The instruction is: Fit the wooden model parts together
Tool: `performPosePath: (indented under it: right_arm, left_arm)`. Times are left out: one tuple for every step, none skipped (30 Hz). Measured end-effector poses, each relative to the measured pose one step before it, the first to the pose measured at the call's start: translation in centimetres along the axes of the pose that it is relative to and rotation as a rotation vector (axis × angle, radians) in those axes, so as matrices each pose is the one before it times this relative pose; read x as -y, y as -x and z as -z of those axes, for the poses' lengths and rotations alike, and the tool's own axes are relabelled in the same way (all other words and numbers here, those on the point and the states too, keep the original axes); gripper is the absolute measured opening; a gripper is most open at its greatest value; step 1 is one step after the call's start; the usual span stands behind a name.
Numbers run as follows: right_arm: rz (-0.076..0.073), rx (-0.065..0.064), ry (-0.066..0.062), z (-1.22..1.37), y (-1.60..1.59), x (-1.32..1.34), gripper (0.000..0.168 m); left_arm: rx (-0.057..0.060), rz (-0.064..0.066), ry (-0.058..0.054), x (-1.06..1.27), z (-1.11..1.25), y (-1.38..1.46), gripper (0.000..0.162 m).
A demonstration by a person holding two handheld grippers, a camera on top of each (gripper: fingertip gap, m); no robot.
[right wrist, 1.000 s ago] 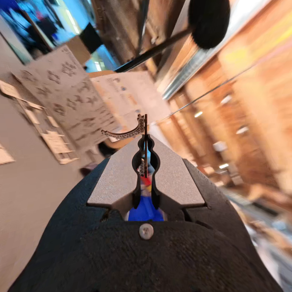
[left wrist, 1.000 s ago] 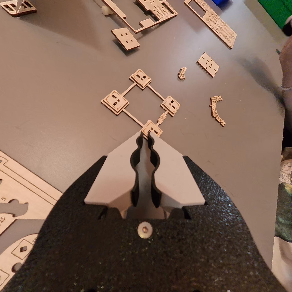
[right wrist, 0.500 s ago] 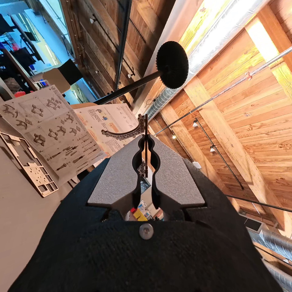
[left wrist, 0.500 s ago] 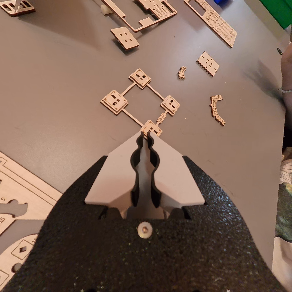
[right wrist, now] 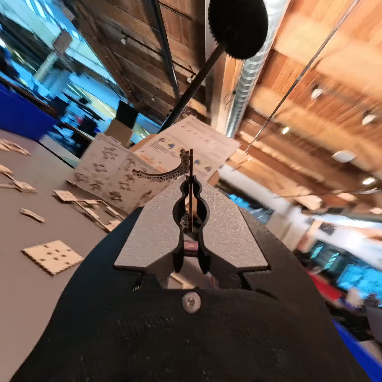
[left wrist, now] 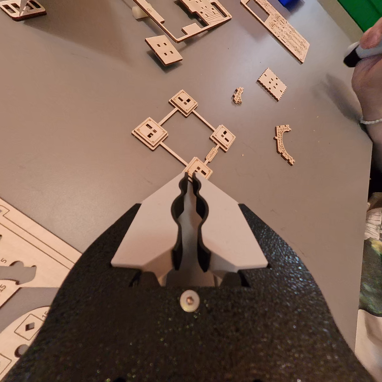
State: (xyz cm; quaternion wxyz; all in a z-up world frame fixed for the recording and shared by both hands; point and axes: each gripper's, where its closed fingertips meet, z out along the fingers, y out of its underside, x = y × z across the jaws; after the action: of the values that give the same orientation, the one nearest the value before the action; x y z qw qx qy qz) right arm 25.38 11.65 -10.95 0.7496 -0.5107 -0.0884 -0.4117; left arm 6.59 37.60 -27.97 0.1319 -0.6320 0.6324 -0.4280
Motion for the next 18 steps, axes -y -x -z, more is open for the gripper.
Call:
performPosePath:
  right_arm:
    - [-0.0868, 0.0109, 0.003, -0.076, -0.123, -0.164, 0.0]
    - [-0.0878, 0.0123, -0.0006, -0.041, -0.146, -0.203, 0.0]
    - [-0.0784, 0.0108, 0.0048, -0.005, -0.199, -0.362, 0.0]
    - [-0.0643, 0.0146, 0.0111, 0.016, -0.187, -0.488, 0.0]
    - [-0.051, 0.0151, 0.0167, 0.036, -0.162, -0.551, 0.0]
    - [-0.0379, 0.0072, 0.0164, 0.043, -0.248, -0.49, 0.0]
    - [-0.031, 0.0038, 0.0128, 0.041, -0.236, -0.37, 0.0]
    - [-0.0385, -0.003, 0.0089, -0.002, -0.322, -0.305, 0.0]
    - [-0.0526, -0.0045, 0.0104, -0.034, -0.364, -0.319, 0.0]
    - [-0.0571, -0.0026, 0.0113, -0.051, -0.355, -0.317, 0.0]
    - [-0.0525, -0.0039, 0.0071, -0.034, -0.366, -0.215, 0.0]
    - [-0.0415, -0.0101, 0.0083, 0.013, -0.417, -0.233, 0.0]
    - [-0.0259, -0.0126, 0.0058, 0.041, -0.417, -0.146, 0.0]
    - [-0.0156, -0.0103, -0.001, 0.071, -0.323, 0.016, 0.0]
    - [-0.0103, -0.0103, -0.0039, 0.081, -0.278, 0.081, 0.0]
    - [-0.01, -0.0103, -0.0027, 0.053, -0.267, 0.022, 0.0]
    - [-0.0169, -0.0048, 0.0009, 0.024, -0.176, -0.042, 0.0]
    - [-0.0279, 0.0002, -0.0007, -0.009, -0.128, -0.024, 0.0]
  left_arm:
    - [0.0008, -0.001, 0.0002, -0.012, 0.001, -0.002, 0.001]
    - [0.0002, -0.0002, 0.0, 0.0, 0.0, 0.004, 0.001]
    - [0.0002, 0.0, 0.0, -0.002, -0.004, -0.007, 0.001]
    - [0.0002, -0.0001, 0.0, -0.001, 0.0, 0.003, 0.001]
    - [-0.0004, 0.0005, -0.0001, 0.003, 0.003, -0.001, 0.001]
    - [-0.0007, 0.0009, -0.0002, 0.006, 0.006, 0.002, 0.001]
    - [-0.0002, 0.0003, -0.0001, -0.005, -0.003, 0.007, 0.001]
    - [0.0, 0.0, 0.0, 0.006, 0.002, -0.012, 0.001]
    - [0.0001, -0.0002, 0.0, 0.0, 0.0, 0.003, 0.001]
    - [0.0003, -0.0003, 0.0001, -0.001, 0.0, 0.006, 0.001]
    - [0.0, 0.0001, 0.0, 0.0, 0.0, -0.001, 0.001]
    - [-0.0003, 0.0004, -0.0001, 0.001, 0.0, -0.007, 0.001]
    - [0.0001, -0.0001, 0.0, 0.0, 0.0, 0.002, 0.001]
    - [0.0005, -0.0005, 0.0001, -0.003, -0.003, 0.001, 0.001]
    - [0.0002, -0.0002, 0.0, 0.0, 0.0, 0.004, 0.001]
    - [0.0001, -0.0001, 0.0, -0.002, -0.003, -0.007, 0.001]
    - [0.0003, -0.0003, 0.0001, -0.001, 0.0, 0.006, 0.001]
    - [0.0, 0.0, 0.0, 0.0, 0.0, 0.0, 0.001]
